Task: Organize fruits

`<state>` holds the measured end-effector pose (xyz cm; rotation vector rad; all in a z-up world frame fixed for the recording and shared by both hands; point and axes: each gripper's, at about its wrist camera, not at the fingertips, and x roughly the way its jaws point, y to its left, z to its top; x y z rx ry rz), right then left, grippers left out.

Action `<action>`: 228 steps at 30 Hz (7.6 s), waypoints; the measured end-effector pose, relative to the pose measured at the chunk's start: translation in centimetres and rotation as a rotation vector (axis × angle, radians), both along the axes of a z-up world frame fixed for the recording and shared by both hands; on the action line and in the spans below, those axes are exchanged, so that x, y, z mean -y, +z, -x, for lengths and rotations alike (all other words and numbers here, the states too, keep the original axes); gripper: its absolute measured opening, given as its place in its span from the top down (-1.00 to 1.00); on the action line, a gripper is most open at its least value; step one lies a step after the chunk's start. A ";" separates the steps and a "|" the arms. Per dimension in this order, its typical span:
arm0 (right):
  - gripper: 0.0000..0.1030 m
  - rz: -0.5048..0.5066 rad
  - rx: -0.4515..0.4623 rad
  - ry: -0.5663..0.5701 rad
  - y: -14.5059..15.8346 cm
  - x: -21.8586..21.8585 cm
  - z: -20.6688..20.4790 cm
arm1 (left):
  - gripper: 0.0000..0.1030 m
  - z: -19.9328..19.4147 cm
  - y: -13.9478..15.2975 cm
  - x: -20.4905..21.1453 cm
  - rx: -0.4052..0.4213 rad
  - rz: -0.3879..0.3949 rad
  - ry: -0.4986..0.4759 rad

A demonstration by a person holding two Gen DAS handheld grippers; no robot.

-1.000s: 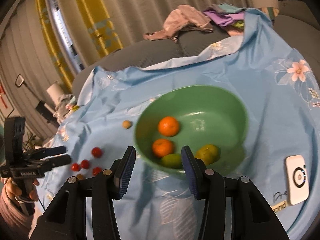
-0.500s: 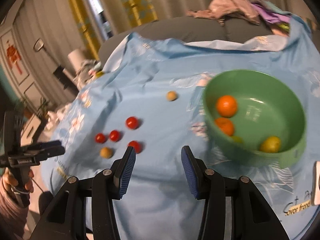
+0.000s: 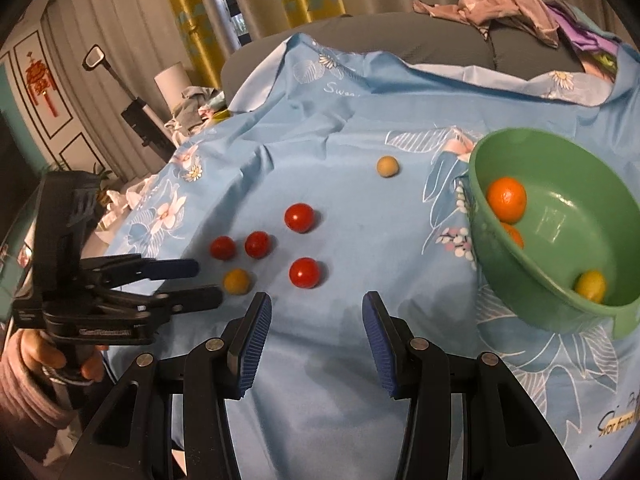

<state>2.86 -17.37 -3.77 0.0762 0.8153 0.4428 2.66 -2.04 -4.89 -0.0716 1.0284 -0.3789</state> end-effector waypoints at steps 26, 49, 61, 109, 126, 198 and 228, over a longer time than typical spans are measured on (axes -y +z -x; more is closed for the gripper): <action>0.07 0.104 0.016 -0.116 -0.9 -3.7 -13.6 | 0.48 -2.4 2.5 -4.6 0.113 0.108 0.103; 0.46 0.167 0.003 -0.168 0.0 -4.8 -16.3 | 0.47 -4.5 2.9 -4.8 0.114 0.109 0.096; 0.46 0.125 0.047 -0.115 2.4 -2.0 -5.4 | 0.47 -1.7 3.6 -1.9 0.092 0.062 0.052; 0.46 -0.037 0.150 -0.390 4.0 11.4 1.0 | 0.47 -3.4 9.8 17.7 0.217 -0.008 -0.365; 0.46 -0.036 0.170 -0.472 3.8 14.9 -0.7 | 0.47 -7.3 8.6 22.8 0.200 -0.016 -0.426; 0.14 0.038 -0.033 -0.038 -0.5 -0.4 0.0 | -0.99 2.3 3.7 -4.2 0.113 0.107 0.104; 0.14 0.131 -0.086 0.041 -4.5 -5.6 -6.4 | -0.03 -4.2 -1.4 -0.5 0.073 -0.246 -0.227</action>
